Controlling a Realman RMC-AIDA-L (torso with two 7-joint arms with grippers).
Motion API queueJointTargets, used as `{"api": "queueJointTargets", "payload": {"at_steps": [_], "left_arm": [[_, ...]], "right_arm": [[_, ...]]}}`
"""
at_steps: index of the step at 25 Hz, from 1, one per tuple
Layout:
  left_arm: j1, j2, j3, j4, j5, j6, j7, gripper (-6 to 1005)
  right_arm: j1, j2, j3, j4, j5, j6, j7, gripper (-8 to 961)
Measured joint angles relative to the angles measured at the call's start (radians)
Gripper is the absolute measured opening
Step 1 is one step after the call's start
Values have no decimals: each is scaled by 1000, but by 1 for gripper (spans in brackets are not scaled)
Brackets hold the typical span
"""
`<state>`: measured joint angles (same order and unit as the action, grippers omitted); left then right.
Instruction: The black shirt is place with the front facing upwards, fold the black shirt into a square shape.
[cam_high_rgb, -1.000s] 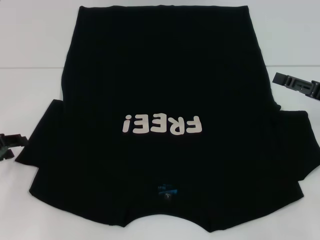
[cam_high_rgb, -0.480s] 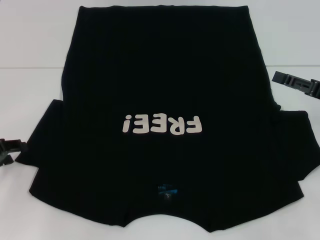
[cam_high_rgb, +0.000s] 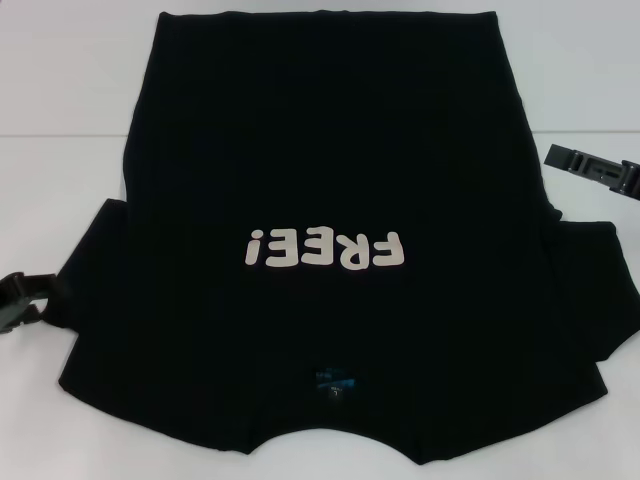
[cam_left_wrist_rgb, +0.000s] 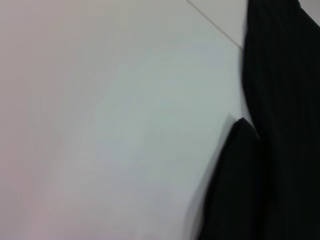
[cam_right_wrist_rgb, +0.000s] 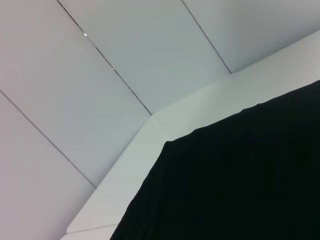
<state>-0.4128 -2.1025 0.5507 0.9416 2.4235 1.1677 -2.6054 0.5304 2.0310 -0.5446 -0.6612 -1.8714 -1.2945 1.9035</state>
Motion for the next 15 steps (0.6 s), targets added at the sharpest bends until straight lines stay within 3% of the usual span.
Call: {"api": "queueJointTargets", "payload": {"at_steps": [5,15], "left_arm": [[-21,-7,0,-9,-3,3,7,582],[-48,0,2,-57,0,-4,12,582]], "right_arm": [[-4,0,0,0,0,0,-1,704],[-8,0,0,0,0,-1,-1,702]]}}
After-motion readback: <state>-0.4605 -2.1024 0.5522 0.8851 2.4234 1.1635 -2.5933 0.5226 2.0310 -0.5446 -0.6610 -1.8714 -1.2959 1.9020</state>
